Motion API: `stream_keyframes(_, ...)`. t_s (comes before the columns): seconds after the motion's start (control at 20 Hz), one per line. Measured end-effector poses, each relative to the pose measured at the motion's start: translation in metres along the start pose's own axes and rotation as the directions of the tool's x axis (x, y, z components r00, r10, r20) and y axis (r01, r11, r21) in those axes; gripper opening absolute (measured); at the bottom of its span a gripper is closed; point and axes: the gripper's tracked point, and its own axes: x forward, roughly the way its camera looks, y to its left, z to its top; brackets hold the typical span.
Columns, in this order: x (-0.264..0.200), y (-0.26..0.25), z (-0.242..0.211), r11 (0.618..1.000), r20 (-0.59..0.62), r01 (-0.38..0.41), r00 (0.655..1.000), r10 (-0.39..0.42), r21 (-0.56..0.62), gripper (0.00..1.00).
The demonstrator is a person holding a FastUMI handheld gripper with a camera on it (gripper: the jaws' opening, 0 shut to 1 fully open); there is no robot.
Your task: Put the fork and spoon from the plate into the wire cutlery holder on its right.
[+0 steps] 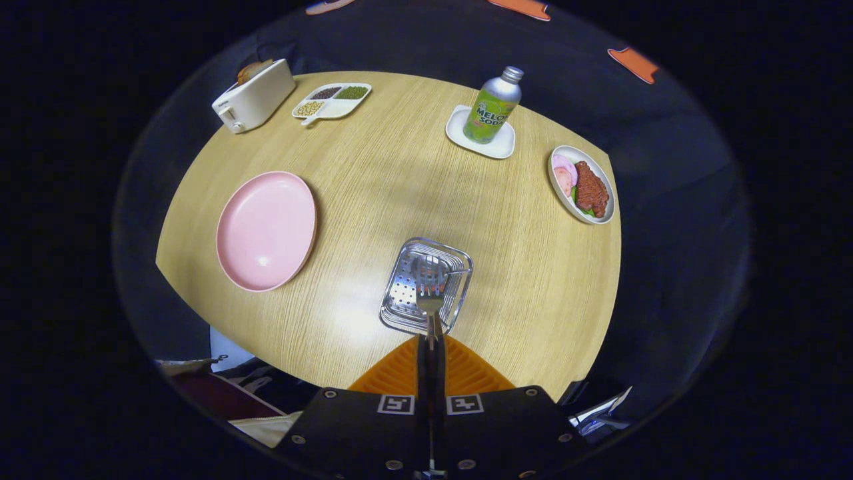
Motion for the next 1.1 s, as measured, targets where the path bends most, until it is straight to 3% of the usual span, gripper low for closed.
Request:
stream_keyframes(0.4,0.018,-0.007,0.000,0.999,-0.098,-0.017,0.995,0.014,-0.037,0.04)
stream_keyframes(1.0,0.017,0.003,0.001,0.996,-0.116,-0.045,0.993,0.036,-0.077,0.04)
stream_keyframes(1.1,0.016,0.005,0.002,0.996,-0.115,-0.047,0.993,0.039,-0.070,0.08)
